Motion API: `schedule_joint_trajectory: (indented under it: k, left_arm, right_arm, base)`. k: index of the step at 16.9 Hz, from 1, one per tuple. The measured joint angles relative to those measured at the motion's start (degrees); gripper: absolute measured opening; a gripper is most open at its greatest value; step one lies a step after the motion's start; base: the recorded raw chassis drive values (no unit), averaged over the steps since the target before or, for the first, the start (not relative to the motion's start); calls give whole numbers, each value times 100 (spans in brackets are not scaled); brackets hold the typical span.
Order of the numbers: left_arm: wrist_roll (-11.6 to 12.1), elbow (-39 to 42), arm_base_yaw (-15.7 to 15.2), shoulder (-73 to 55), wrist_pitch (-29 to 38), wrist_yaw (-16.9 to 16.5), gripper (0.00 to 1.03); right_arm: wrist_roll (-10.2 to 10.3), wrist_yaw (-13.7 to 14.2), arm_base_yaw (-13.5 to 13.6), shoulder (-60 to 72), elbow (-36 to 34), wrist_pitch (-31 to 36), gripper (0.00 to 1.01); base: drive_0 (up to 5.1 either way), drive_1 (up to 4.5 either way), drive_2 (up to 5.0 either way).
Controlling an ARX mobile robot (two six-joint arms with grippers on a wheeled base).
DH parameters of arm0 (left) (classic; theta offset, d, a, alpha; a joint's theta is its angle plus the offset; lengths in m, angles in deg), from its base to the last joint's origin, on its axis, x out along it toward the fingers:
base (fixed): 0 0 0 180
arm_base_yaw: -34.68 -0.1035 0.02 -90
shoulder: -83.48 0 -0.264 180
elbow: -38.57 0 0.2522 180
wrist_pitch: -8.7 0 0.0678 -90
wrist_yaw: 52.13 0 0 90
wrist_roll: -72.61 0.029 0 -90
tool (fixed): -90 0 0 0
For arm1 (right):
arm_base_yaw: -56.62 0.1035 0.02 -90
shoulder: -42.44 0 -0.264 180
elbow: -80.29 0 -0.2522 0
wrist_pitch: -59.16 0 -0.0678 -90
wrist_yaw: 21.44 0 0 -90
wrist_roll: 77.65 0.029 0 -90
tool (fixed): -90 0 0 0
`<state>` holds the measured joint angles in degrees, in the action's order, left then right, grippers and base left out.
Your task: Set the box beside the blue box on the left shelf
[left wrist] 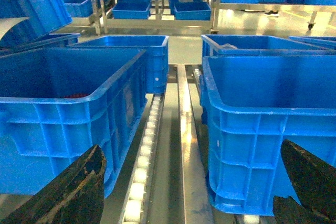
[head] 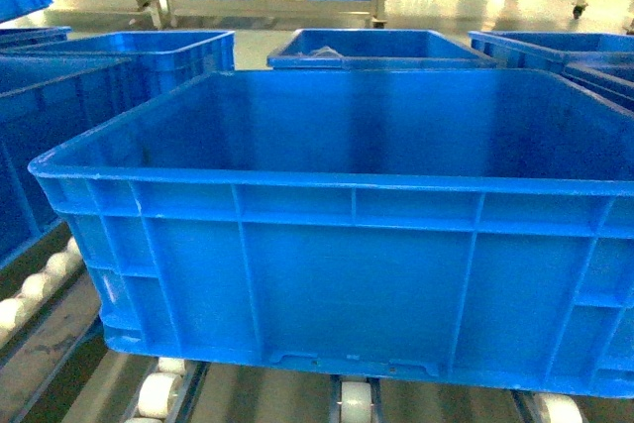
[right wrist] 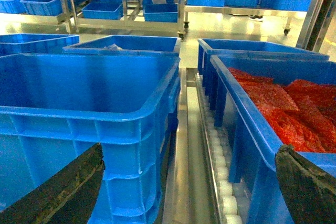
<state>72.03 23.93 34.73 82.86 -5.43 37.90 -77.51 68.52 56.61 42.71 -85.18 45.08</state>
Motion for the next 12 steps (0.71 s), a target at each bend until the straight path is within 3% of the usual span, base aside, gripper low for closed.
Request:
schedule_joint_trajectory:
  k: [12]
  left_arm:
    - [0,0,0,0,0,0,98]
  right_arm:
    - [0,0,0,0,0,0,98]
  base:
    - [0,0,0]
